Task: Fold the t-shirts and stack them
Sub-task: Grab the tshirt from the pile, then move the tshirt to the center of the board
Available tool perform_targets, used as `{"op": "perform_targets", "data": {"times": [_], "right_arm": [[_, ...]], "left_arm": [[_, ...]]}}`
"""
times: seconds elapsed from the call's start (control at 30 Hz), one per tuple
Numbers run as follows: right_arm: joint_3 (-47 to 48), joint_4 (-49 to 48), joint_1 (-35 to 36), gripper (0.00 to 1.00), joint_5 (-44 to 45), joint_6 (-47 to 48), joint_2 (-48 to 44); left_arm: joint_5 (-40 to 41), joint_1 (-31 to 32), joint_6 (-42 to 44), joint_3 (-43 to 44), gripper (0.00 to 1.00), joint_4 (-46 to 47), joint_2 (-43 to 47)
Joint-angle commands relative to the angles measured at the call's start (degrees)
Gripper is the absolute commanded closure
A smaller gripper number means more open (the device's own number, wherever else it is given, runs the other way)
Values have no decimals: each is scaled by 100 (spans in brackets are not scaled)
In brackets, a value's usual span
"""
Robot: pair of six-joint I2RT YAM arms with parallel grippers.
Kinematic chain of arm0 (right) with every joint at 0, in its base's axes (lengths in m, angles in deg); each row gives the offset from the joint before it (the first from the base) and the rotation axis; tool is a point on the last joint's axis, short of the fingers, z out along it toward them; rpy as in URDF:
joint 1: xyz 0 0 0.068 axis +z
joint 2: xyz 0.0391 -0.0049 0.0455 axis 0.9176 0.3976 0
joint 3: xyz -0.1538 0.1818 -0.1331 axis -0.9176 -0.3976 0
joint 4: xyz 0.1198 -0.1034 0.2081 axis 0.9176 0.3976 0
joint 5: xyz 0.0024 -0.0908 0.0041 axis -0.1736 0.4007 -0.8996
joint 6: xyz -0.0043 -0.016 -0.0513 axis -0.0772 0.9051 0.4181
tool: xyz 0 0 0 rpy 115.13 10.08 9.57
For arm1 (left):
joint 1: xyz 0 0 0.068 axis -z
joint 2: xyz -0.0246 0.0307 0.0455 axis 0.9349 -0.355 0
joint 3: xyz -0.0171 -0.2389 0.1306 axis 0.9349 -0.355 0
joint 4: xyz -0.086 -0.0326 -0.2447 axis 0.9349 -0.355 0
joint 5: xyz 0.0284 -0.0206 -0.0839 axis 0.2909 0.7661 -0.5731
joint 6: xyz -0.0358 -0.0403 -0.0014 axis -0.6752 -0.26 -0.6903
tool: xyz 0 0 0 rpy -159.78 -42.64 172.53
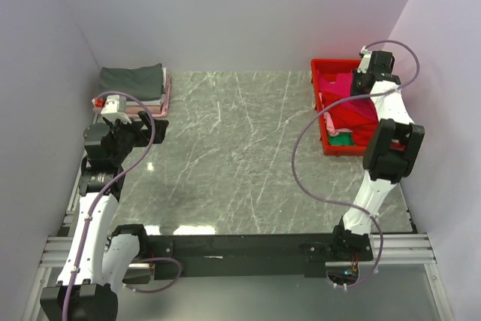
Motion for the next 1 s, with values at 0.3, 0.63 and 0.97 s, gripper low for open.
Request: {"op": "perform_targets", "data": {"times": [0.3, 0.63, 0.97], "right_arm": [[-1113, -319, 582, 100, -268, 210, -3314], [-225, 244, 2673, 100, -436, 552, -4492], [-75, 279, 3755, 100, -568, 658, -4492]], "left_arm": [[-126, -1, 105, 237, 1, 135, 2], [-109, -10, 149, 185, 1, 214, 151], [-232, -1, 193, 88, 1, 398, 344]]}}
